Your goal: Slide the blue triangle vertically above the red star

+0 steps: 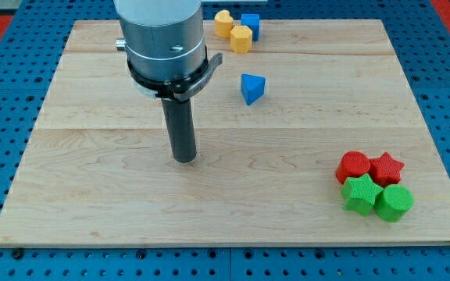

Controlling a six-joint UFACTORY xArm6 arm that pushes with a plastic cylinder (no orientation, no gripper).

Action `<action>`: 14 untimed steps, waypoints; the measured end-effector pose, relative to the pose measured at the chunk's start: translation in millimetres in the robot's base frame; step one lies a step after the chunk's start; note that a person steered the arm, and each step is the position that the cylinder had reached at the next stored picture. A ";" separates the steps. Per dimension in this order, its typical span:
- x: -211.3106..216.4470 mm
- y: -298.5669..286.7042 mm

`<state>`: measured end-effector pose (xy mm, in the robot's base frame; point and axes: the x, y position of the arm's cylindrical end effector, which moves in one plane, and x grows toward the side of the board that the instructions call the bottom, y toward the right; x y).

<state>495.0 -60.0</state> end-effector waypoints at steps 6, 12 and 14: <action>-15.3 52.2; -159.2 151.5; -212.3 270.5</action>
<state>282.7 210.4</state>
